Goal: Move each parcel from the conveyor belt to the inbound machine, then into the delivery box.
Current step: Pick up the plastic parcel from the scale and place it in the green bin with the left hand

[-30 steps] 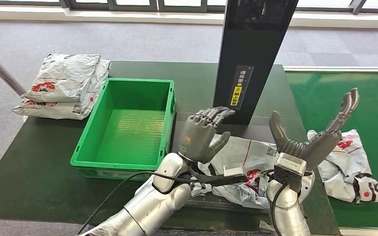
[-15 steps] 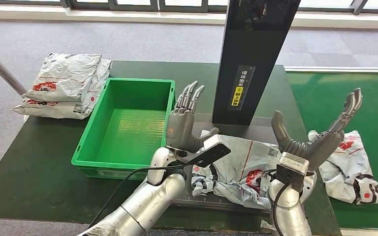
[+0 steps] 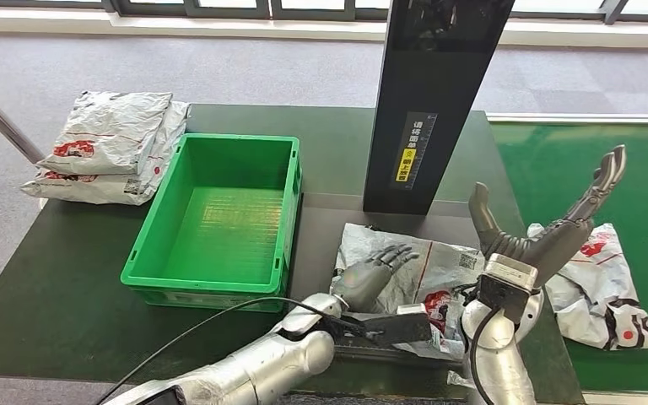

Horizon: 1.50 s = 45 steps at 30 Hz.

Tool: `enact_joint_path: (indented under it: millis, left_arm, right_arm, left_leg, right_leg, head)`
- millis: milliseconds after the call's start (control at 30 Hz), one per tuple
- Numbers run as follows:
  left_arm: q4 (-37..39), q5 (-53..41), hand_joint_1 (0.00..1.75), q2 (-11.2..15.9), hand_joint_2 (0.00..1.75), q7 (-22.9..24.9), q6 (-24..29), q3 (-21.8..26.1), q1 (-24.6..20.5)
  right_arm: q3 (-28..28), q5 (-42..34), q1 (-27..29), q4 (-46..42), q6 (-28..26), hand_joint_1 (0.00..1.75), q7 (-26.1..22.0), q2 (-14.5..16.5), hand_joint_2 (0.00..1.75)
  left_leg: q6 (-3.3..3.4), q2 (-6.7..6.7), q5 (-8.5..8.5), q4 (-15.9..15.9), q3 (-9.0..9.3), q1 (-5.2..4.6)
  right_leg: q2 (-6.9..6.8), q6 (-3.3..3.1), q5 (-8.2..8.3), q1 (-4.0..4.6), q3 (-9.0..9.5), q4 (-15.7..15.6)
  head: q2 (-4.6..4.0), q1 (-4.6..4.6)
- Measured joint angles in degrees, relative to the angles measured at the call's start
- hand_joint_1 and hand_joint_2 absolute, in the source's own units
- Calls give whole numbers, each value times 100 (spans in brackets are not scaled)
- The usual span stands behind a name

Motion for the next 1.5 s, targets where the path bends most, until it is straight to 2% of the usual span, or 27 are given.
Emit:
enact_joint_path:
  millis: [100,233,533,700,867,933,967,1033,1100,1133,1200,1267,1367,1500]
  left_arm:
    - [191,217,3,3,175,83,-108,-600,-14]
    - [355,250,175,7,175,285,-113,-1109,-55]
    - [621,6,175,7,175,878,580,-1730,-234]
    - [705,-136,175,7,175,1022,800,-1874,-293]
    - [756,-298,175,7,175,1122,1267,-1905,-299]
    - [750,-636,175,9,175,1112,1520,-1846,-294]
    - [703,-1057,175,11,175,1074,1665,-1728,-278]
    - [349,-2464,175,21,175,788,1879,-1134,-152]
    - [-417,-3861,175,36,175,197,1952,-59,148]
    - [-875,-4227,175,41,175,-103,1962,604,326]
    - [-1707,-4407,175,33,175,-508,1974,1913,586]
    - [-2251,-4278,175,42,175,-618,1981,2831,711]
    - [-2778,-4234,175,73,175,-667,1984,3526,879]
    - [-3250,-4228,175,68,175,-779,1983,3969,1083]
  right_arm:
    - [1,-11,-28,25,7,0,0,0,175]
    - [1,-11,-30,33,8,0,0,0,175]
    - [1,-9,-24,33,8,0,0,0,175]
    - [1,5,-22,33,8,0,0,0,175]
    - [1,52,3,32,7,0,0,0,175]
    - [1,78,33,28,5,0,0,0,175]
    - [1,96,60,23,3,0,0,0,175]
    - [-1,138,140,-4,-3,0,0,0,175]
    - [-7,164,236,-56,-9,0,0,-6,175]
    - [-18,168,285,-85,-11,0,0,-13,175]
    - [-46,168,373,-139,-15,0,0,-32,175]
    - [-68,167,440,-181,-20,0,0,-53,175]
    - [-87,168,493,-228,-24,0,0,-76,175]
    - [-89,171,513,-264,-23,0,-1,-84,175]
  left_leg:
    - [1,-3,-1,0,0,0]
    - [1,-4,-1,0,1,1]
    - [1,-3,2,0,5,1]
    - [0,-3,2,0,7,1]
    - [0,-3,2,0,7,1]
    - [0,-3,2,0,7,1]
    - [0,-5,2,0,6,1]
    - [1,-8,3,0,5,0]
    - [0,-3,1,0,2,0]
    - [-1,8,-1,0,1,0]
    - [-3,34,-9,0,6,0]
    - [-5,49,-15,-1,12,1]
    - [-7,25,-1,-2,5,6]
    - [-12,9,7,-4,1,8]
  right_leg:
    - [-3,0,0,0,1,0]
    - [-5,0,-1,1,3,0]
    - [-5,0,0,1,8,0]
    - [-4,0,0,1,10,0]
    - [-4,0,0,1,8,1]
    - [-4,0,0,1,7,1]
    - [-5,0,0,1,7,1]
    - [-7,0,0,0,7,1]
    - [-1,0,0,-1,3,1]
    - [8,0,0,-1,-1,1]
    - [30,-1,1,0,-8,1]
    - [40,-3,0,2,-10,1]
    - [17,-7,-2,9,-7,3]
    - [7,-10,-1,11,-3,6]
  head:
    - [1,-1]
    - [0,-1]
    - [0,0]
    - [0,-1]
    - [0,-1]
    - [0,-1]
    - [0,-1]
    - [0,-1]
    - [0,1]
    - [0,1]
    - [0,-1]
    - [0,-3]
    - [0,-2]
    - [0,0]
